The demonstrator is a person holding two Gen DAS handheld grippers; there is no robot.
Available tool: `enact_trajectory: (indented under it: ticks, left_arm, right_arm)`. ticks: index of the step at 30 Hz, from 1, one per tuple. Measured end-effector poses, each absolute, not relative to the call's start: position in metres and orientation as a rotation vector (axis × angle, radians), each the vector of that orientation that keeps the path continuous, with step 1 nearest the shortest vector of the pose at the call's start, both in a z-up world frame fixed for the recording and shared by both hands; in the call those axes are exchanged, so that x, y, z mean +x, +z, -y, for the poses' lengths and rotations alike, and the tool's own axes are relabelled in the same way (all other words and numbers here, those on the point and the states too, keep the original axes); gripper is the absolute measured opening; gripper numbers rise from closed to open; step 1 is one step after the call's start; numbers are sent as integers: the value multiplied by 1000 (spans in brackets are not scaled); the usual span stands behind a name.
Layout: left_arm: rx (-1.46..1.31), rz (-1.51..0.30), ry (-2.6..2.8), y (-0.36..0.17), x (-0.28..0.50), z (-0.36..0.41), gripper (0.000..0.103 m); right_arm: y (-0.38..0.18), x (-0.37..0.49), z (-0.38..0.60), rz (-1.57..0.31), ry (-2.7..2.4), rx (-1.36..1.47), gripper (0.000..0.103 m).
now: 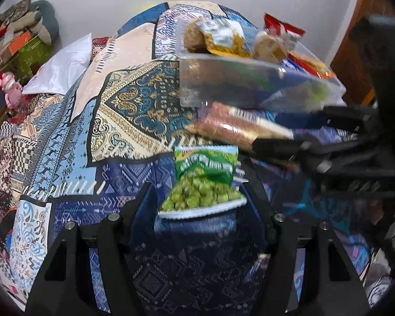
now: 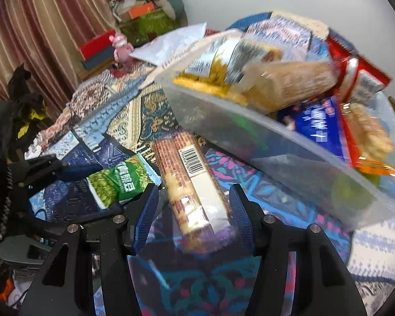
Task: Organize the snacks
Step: 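Grasp the green pea bag with the left gripper while the right grasps another wrapped cake bar, then carry the pea bag and cake bar into the clear box and release both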
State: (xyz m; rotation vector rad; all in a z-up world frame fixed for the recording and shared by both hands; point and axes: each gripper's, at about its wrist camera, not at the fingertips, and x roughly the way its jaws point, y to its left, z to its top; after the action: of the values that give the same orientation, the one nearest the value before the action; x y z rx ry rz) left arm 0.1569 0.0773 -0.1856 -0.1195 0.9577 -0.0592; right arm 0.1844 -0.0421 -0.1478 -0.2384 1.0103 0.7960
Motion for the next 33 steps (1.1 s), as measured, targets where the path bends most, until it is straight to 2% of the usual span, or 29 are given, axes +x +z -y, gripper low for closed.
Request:
enact_trajectory:
  ticks: [3,9,12,19,33]
  left_arm:
    - [-144,-941,-61,-186,165,-81,65]
    - [-180,-950,-70,-200,177,-84,58]
    - [-156,-934,-59,-200,174,-81,54]
    - [-143,-916,-43,-194,161,-78,52]
    - [-140,-791,-45,-136,143,-65,52]
  right_arm:
    - [-155,187,36,-1015,792,-263,53]
    - [-162,192,30,-1017,810,-278,54]
    - [-160,188,30,-1002,812,-289,52]
    - [-155,176,37,-984,810,-281,47]
    - [-103,148,89,-864,728,-157,45]
